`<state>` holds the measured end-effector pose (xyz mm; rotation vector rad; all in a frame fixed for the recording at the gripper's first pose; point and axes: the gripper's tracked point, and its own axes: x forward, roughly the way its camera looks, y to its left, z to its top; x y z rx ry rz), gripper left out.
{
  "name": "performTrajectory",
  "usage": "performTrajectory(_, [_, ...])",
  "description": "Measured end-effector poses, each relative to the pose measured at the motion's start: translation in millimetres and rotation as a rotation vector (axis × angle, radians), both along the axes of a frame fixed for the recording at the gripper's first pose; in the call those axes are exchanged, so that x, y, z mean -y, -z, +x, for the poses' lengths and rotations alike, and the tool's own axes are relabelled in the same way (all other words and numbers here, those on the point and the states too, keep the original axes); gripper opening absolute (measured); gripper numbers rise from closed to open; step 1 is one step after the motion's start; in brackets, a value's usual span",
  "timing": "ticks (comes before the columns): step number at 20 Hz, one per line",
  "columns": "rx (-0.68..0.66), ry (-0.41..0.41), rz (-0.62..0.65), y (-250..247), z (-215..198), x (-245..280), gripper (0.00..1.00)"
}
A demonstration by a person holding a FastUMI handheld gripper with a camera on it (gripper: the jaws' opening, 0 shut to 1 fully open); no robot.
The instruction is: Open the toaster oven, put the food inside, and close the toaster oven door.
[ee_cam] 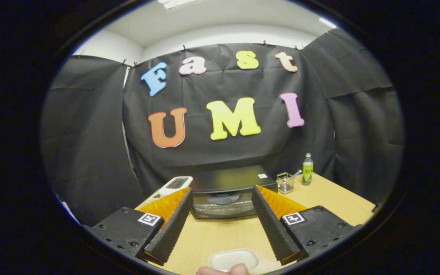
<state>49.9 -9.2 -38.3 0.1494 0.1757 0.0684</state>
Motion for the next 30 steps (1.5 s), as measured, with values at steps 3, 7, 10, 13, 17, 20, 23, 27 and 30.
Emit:
performTrajectory(3, [0.086, -0.002, -0.016, -38, -37, 0, 1.00])
performTrajectory(7, [0.126, -0.020, -0.033, -57, -80, -5, 1.00])
performTrajectory(10, [0.162, -0.027, -0.010, -73, -104, -6, 1.00])
performTrajectory(13, [0.186, -0.011, -0.019, -74, -114, -10, 1.00])
performTrajectory(17, [0.153, -0.025, -0.073, -64, -111, -22, 1.00])
performTrajectory(20, [0.139, -0.020, -0.082, -60, -108, -25, 1.00])
performTrajectory(23, [0.139, 0.020, -0.042, -58, -103, -17, 1.00])
performTrajectory(27, [0.110, 0.052, -0.028, -48, -94, -16, 1.00])
performTrajectory(30, [0.111, 0.059, -0.068, -49, -93, -22, 1.00])
